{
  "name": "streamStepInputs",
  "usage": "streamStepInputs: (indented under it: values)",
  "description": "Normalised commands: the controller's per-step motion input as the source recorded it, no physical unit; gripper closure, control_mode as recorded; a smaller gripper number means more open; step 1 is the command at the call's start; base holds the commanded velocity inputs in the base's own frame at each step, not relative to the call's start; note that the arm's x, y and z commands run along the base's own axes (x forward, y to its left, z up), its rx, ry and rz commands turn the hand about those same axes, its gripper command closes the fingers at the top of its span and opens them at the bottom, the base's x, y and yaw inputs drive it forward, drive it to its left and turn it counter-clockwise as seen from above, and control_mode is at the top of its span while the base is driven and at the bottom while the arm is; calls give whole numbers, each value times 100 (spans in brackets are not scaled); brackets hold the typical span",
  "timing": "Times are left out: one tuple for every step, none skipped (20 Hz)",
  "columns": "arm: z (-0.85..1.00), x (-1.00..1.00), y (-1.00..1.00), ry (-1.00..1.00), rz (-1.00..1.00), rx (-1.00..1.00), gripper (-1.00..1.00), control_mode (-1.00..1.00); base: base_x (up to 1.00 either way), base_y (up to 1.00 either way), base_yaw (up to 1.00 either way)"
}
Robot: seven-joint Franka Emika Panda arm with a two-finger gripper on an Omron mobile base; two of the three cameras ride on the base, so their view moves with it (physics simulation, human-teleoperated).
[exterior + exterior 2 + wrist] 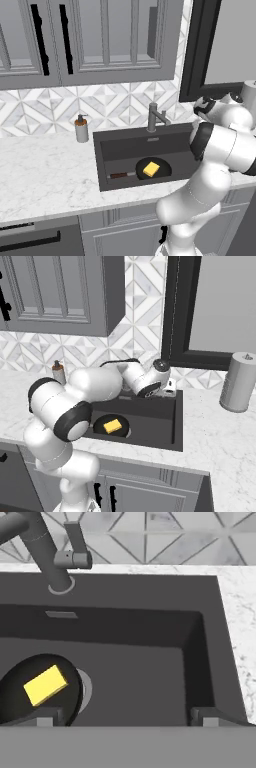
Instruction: Pick the pan and sponge and place them into the sink. Then turn on the water.
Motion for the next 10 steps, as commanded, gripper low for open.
streamStepInputs:
  values:
    - [0, 3, 0, -35, 17, 0, -100, -100, 0, 0, 0]
    - [0, 0, 0, -34, 18, 1, -100, -100, 0, 0, 0]
    - [0, 0, 0, -37, 18, 1, -100, -100, 0, 0, 0]
    - [-4, 0, 4, -36, 16, 3, -100, -100, 0, 0, 0]
    - [-5, 0, 4, -31, 13, 8, -100, -100, 0, 0, 0]
    - [-2, 0, 13, -32, 11, 6, -100, -100, 0, 0, 0]
    - [0, 0, 0, -39, 10, 5, -100, -100, 0, 0, 0]
    - [0, 1, 0, -30, 10, 7, -100, -100, 0, 0, 0]
    - [0, 12, 0, -25, 9, 10, -100, -100, 0, 0, 0]
    - [0, 21, 0, -23, 8, 10, -100, -100, 0, 0, 0]
